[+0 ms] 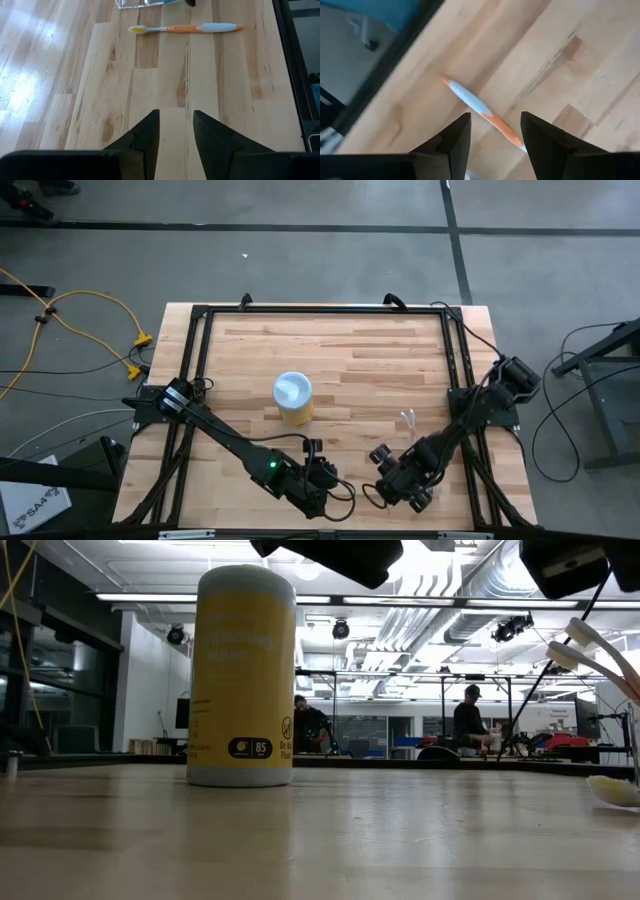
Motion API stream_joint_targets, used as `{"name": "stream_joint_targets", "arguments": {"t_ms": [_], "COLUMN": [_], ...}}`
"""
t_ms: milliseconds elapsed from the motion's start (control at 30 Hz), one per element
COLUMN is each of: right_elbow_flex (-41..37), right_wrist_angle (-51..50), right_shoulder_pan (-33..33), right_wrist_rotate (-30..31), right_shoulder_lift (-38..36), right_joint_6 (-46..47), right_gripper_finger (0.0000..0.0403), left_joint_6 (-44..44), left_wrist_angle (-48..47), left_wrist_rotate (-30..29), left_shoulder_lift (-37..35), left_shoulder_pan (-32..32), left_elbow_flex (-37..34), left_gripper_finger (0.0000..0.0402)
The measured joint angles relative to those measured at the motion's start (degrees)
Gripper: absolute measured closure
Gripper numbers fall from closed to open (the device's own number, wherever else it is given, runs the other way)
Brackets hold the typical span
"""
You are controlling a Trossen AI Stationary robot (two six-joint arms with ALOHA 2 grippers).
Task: Pick & Place toothbrushing station
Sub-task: Put the orange toothbrush in the top section of the transparent organizer
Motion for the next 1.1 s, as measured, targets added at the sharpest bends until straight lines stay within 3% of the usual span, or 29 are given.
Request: {"name": "stream_joint_targets", "arguments": {"t_ms": [233,433,733,1100], "right_elbow_flex": [0.0,0.0,-0.04,-2.19], "right_wrist_angle": [-1.99,-0.06,2.27,3.12], "right_shoulder_pan": [0.23,0.23,0.21,0.17], "right_wrist_rotate": [1.34,-0.49,-0.45,0.08], "right_shoulder_lift": [0.22,0.32,0.35,0.38], "right_joint_6": [-5.64,-8.54,-5.93,-2.4], "right_gripper_finger": [0.0241,0.0266,0.0293,0.0279], "left_joint_6": [-0.9,-1.92,-1.92,-1.92], "left_wrist_angle": [0.0,0.0,-0.02,-0.02], "left_wrist_rotate": [-0.02,-0.02,-0.02,0.0], "left_shoulder_lift": [0.0,0.0,0.02,0.02], "left_shoulder_pan": [0.0,0.0,0.0,0.0], "left_elbow_flex": [0.0,0.0,0.0,0.0], "left_gripper_finger": [0.029,0.029,0.029,0.029]}}
